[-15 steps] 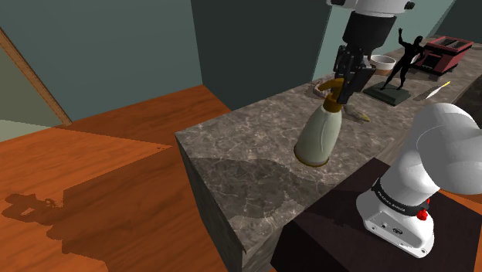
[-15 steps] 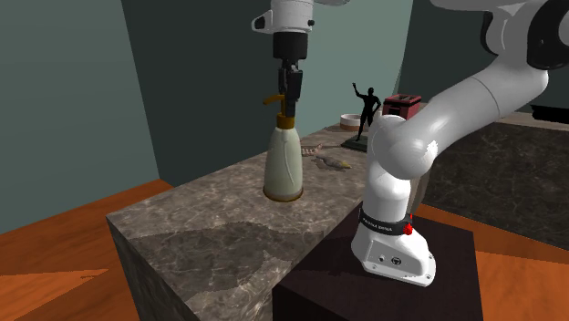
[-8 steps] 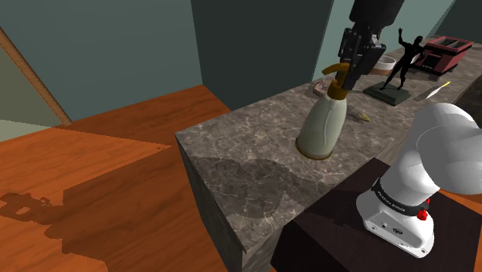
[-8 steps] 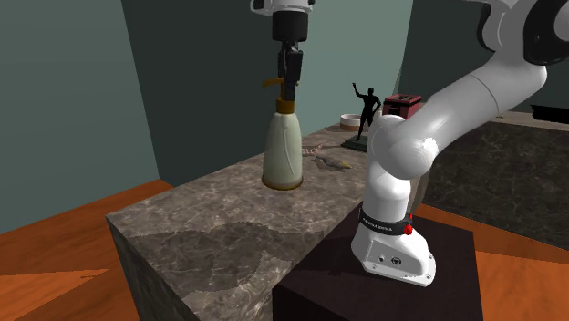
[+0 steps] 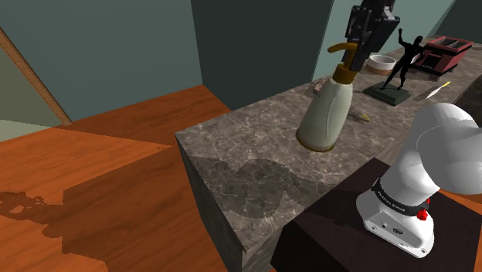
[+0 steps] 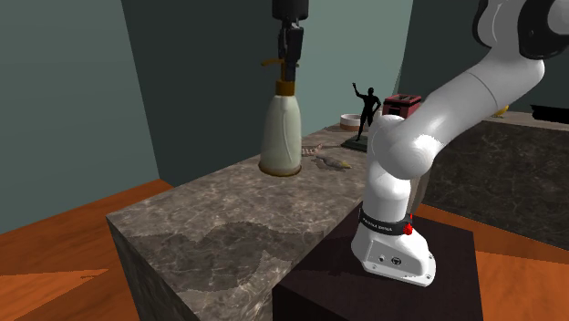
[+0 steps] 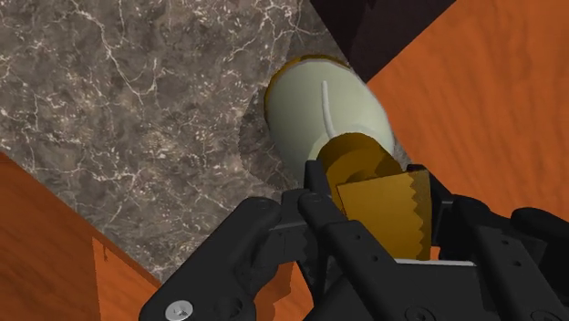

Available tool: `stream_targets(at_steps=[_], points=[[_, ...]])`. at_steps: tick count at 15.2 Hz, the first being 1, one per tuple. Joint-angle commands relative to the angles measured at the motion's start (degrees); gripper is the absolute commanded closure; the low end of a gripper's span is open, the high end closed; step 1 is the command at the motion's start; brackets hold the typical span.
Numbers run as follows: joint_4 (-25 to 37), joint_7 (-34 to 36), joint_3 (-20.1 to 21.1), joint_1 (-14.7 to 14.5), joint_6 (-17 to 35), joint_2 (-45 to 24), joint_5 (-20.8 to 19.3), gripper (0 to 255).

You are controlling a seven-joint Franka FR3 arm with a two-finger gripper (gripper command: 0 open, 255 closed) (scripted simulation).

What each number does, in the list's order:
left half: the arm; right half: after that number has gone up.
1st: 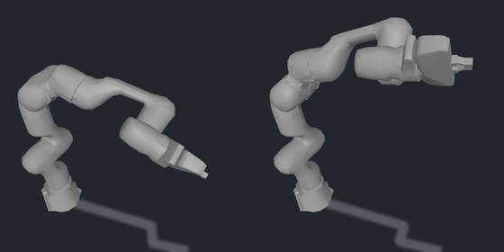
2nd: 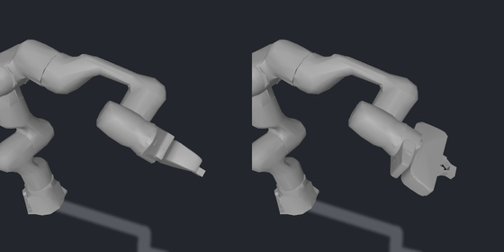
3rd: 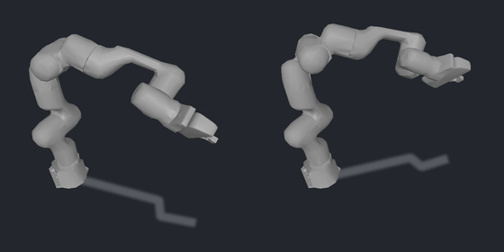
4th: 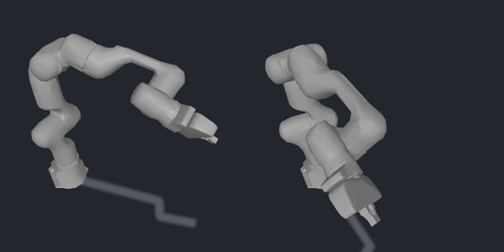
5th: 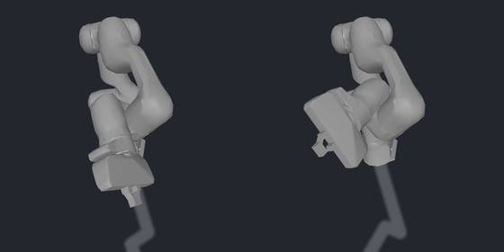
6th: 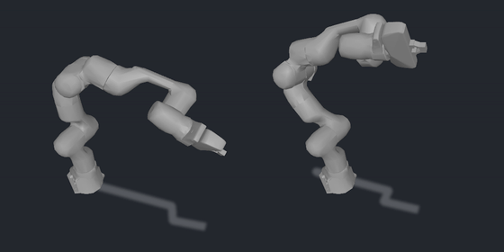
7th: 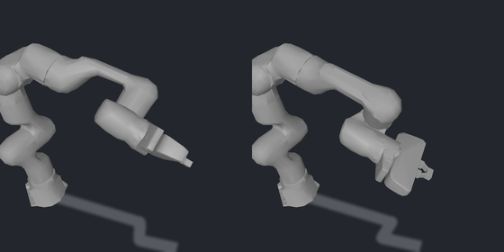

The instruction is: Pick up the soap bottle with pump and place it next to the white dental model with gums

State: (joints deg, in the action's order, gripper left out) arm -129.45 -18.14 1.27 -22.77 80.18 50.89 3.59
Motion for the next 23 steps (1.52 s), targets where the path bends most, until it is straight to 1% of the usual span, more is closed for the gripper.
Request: stream_targets(at_steps=[1, 19, 23], points=[[2.18, 0.06, -0.05, 0.0, -1.26, -0.89, -0.03, 255], [22.53, 0.73, -0.28, -0.05, -13.09, -9.4, -0.1, 255], [22.64, -5.06, -5.41, 0.43, -13.65, -9.12, -3.68, 255]])
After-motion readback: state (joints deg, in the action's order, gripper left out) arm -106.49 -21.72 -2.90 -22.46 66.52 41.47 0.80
